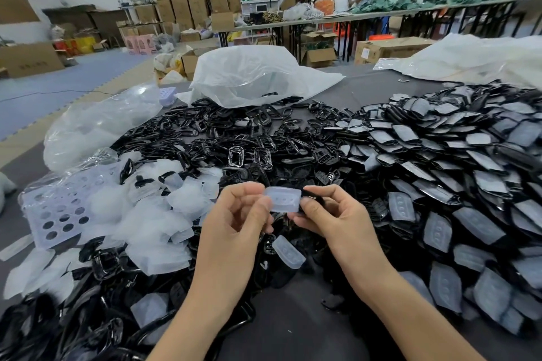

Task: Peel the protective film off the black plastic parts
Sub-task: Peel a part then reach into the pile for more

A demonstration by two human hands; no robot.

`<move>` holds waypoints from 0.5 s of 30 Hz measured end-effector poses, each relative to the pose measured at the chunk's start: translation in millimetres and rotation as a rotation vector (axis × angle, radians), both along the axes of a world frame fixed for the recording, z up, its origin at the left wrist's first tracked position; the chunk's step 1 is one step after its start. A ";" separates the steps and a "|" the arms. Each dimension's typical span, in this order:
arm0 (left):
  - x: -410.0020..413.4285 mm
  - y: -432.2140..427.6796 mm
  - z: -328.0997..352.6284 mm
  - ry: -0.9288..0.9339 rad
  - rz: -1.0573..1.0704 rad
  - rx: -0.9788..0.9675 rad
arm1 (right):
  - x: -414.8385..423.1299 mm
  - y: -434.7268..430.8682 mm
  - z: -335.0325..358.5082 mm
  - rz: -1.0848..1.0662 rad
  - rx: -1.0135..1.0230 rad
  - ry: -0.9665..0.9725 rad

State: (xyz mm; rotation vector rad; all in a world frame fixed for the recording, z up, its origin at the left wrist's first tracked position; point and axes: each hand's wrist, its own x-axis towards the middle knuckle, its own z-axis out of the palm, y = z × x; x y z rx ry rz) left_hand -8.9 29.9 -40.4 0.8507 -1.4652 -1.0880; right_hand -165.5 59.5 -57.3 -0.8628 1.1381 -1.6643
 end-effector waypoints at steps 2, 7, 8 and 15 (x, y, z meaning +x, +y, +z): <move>-1.6 0.4 0.0 -0.023 -0.093 0.055 | -1.0 0.5 0.5 0.009 0.004 0.034; -6.2 0.9 -6.6 -0.173 0.113 -0.131 | 3.3 2.9 1.6 0.099 -0.003 0.057; -5.6 -0.3 -7.3 -0.161 0.143 -0.144 | 3.6 3.3 1.9 0.123 -0.005 0.036; -8.5 1.5 -11.2 0.005 0.086 0.005 | 8.3 5.2 2.5 0.192 -0.050 -0.019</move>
